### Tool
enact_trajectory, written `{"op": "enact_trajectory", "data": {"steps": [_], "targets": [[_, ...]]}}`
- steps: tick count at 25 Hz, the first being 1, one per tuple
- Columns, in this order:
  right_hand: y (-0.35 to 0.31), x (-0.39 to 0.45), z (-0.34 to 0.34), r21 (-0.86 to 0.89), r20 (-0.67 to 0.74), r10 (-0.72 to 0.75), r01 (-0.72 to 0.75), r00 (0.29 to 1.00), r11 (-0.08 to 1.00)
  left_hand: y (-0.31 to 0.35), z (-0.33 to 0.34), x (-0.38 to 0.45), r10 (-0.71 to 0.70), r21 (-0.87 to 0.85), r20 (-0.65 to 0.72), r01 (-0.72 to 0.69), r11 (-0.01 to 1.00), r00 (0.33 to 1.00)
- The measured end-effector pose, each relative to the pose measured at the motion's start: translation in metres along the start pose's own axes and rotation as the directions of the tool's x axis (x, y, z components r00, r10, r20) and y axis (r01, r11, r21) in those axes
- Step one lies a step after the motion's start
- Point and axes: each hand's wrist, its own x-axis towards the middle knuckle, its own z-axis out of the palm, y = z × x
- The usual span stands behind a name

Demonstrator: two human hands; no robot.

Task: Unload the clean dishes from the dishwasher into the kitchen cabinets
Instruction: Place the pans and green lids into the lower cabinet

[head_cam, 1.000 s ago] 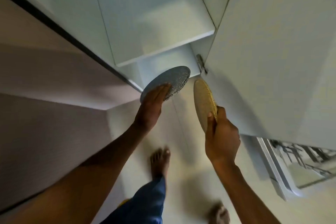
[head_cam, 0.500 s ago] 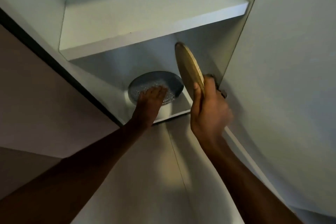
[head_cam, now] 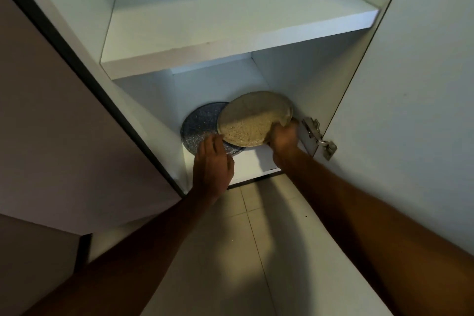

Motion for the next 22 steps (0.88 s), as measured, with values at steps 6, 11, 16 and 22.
{"op": "enact_trajectory", "data": {"steps": [6,11,16,22], "targets": [[0.048,-0.032,-0.012,-0.828,0.253,-0.657,0.51,0.71,0.233,0.006,0.017,0.0,-0.078,0.105,-0.03,0.081,0.991,0.996],[0.051,0.004,0.005,-0.765,0.586,-0.418,0.644,0.694,-0.003,-0.007,0.025,0.031,-0.057,0.129,0.018,0.054,0.99,0.998],[0.026,0.027,0.018,-0.716,0.61,-0.457,0.697,0.648,0.032,-0.015,0.007,0.078,-0.115,0.133,0.062,0.106,0.985,0.991],[0.044,0.005,-0.018,-0.672,0.732,-0.209,0.739,0.649,-0.058,0.0,0.009,0.037,-0.003,0.157,0.284,-0.044,0.987,0.959]]}}
